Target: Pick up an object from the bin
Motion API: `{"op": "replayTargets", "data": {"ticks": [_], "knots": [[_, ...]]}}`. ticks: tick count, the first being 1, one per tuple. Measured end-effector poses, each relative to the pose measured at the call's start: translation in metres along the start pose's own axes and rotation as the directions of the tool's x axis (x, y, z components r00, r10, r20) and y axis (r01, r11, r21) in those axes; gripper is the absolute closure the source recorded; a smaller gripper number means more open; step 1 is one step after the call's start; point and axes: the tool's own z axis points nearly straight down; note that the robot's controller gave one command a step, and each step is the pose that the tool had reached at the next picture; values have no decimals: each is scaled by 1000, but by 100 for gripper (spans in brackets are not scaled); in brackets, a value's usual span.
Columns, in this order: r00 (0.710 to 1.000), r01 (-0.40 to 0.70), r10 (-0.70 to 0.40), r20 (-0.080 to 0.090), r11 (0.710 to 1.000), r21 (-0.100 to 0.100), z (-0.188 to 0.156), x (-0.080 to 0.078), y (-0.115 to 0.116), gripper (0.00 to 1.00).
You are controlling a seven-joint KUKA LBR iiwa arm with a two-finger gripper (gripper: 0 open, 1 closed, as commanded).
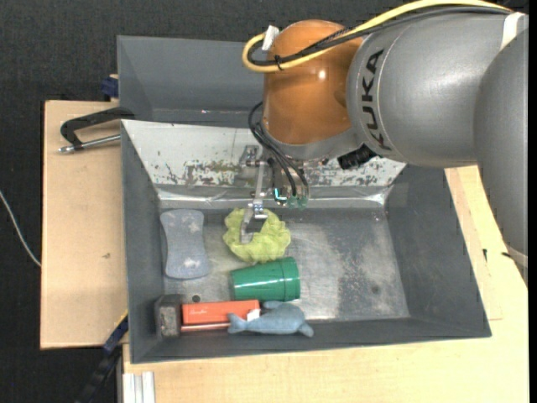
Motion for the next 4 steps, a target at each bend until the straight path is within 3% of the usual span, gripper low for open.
{"op": "replayTargets", "data": {"ticks": [1, 2, 4], "knots": [[1000, -2, 2, 8, 1000, -1, -4, -2, -1, 100], [1000, -2, 2, 8, 1000, -1, -4, -2, -1, 100], [1000, 5, -5, 17, 1000, -2, -46, -5, -6, 100]]}}
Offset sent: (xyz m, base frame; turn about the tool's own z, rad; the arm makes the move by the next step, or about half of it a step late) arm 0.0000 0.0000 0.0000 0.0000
